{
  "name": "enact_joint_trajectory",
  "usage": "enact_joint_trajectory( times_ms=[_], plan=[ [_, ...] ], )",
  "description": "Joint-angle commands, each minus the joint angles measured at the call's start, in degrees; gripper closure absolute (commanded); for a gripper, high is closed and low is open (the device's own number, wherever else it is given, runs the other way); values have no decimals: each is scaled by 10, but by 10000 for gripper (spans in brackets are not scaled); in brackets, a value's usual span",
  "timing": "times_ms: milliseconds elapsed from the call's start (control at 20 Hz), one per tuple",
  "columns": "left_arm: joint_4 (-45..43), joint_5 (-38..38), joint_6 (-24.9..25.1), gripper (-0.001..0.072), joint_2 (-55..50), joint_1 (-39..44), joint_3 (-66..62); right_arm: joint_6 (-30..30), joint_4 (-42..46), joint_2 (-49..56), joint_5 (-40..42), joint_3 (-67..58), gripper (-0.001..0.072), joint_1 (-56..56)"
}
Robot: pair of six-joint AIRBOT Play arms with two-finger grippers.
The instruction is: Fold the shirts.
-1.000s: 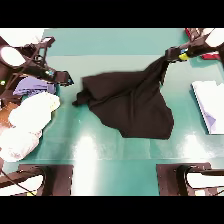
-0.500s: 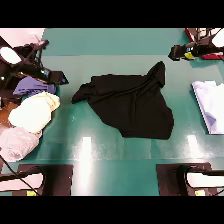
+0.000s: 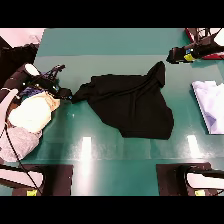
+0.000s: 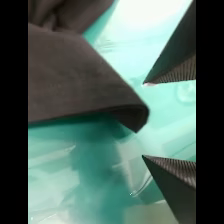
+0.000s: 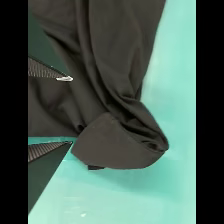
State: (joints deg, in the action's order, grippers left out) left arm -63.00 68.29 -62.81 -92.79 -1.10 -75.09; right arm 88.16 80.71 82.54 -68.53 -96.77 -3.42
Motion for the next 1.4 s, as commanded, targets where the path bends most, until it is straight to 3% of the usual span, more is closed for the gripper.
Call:
enact_joint_trajectory(
  times_ms=[0,150,200,300,350,550,800,1100,1350],
  plan=[
    [2,-18,17,184,-21,10,2,-1,-1,-1,-12,0,264,-2],
    [9,-38,17,188,-21,16,2,-1,-1,-1,-21,0,264,-2],
    [10,-37,14,295,-21,18,2,-1,-1,-1,-28,0,264,-2],
    [11,-24,16,653,-21,22,2,-1,-1,-1,-49,0,264,-2],
    [11,-16,16,683,-21,22,2,-1,-1,-1,-65,0,264,-1],
    [6,35,-4,685,6,19,1,-1,0,-12,-148,31,265,21],
    [-8,49,-2,684,121,19,1,-3,-54,-124,-148,281,266,111],
    [-6,72,-27,683,147,19,1,-32,-144,-253,-115,587,265,220],
    [20,79,-35,683,147,19,1,-37,-212,-292,-19,709,267,232]
  ],
)
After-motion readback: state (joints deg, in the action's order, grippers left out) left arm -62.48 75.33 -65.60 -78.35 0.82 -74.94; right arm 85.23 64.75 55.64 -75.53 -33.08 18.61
